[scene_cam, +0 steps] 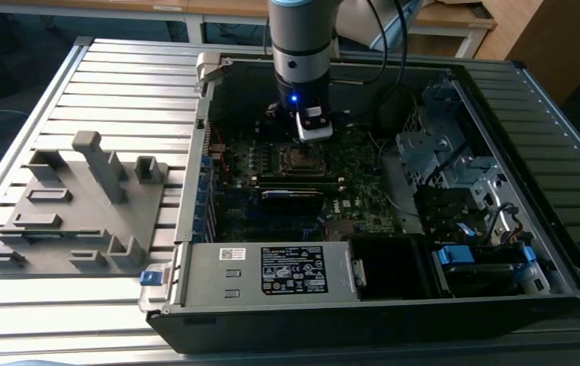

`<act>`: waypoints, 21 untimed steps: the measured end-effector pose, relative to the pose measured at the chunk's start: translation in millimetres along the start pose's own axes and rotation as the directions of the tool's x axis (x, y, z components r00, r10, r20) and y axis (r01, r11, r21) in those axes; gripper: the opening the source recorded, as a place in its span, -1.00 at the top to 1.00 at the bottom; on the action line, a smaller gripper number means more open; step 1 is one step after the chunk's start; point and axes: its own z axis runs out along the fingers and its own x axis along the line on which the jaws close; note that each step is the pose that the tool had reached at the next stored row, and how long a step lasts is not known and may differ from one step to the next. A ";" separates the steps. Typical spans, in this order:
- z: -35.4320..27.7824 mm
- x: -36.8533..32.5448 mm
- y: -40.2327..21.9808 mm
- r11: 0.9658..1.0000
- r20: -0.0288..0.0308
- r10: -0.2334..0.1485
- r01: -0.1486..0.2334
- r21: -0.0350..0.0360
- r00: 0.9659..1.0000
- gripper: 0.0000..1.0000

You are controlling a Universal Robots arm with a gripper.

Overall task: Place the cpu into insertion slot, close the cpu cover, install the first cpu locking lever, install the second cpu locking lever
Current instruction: 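Install the first cpu locking lever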

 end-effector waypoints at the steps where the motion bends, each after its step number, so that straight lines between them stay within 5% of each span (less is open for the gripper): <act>1: 0.1 -0.1 0.1 1.000 -0.004 0.000 0.000 0.002 1.000 0.79; 8: 0.7 -0.1 0.0 1.000 -0.049 0.003 -0.002 0.021 0.999 0.79; 15: 0.9 -0.6 0.2 1.000 -0.050 -0.003 0.004 0.020 0.999 0.79; 21: 1.3 -1.0 0.4 0.998 -0.056 -0.066 0.067 0.013 0.996 0.79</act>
